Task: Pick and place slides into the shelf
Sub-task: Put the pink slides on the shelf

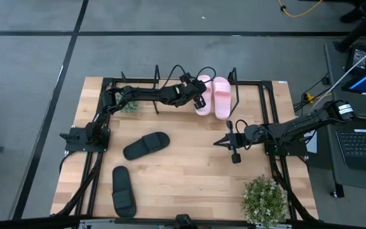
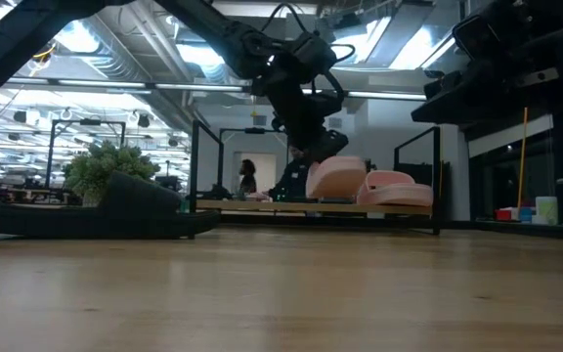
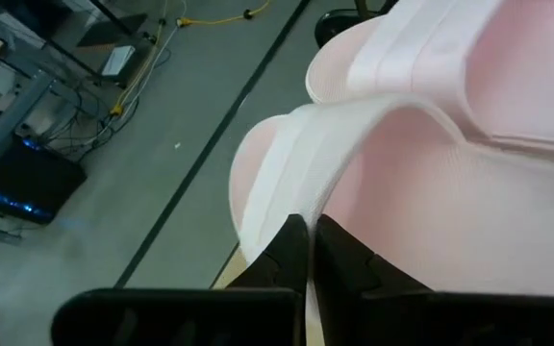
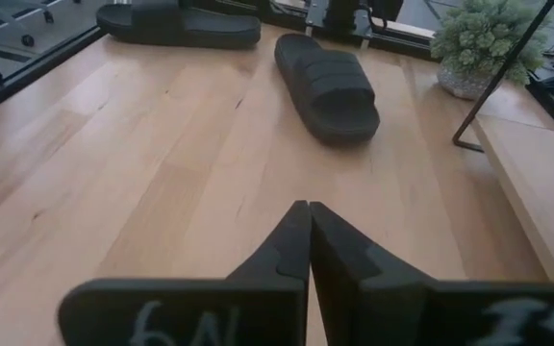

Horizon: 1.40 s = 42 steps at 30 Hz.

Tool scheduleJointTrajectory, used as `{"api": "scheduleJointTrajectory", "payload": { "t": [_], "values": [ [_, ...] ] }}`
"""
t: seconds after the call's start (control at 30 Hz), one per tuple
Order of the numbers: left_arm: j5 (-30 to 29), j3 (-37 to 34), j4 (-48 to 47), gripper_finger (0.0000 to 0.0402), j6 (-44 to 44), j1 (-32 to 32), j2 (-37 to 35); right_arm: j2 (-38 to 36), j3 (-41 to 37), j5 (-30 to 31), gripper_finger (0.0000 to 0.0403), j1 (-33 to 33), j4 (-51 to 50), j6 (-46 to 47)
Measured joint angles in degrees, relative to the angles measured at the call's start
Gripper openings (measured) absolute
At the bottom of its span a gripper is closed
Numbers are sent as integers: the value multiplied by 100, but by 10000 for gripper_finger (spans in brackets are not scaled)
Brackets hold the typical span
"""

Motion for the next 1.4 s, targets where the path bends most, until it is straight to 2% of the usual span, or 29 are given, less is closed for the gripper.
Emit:
{"api": "scheduleJointTrajectory", "payload": {
  "t": [0.67,0.87,1.4],
  "values": [
    [46,-2,99,0,-131,-60,97,0,0,-4,12,-5,25,-5],
    [357,-4,157,0,-219,-62,152,0,0,-4,12,-5,23,-5],
    [499,-4,245,0,-234,-86,162,0,0,-6,12,-5,25,-5]
  ]
}}
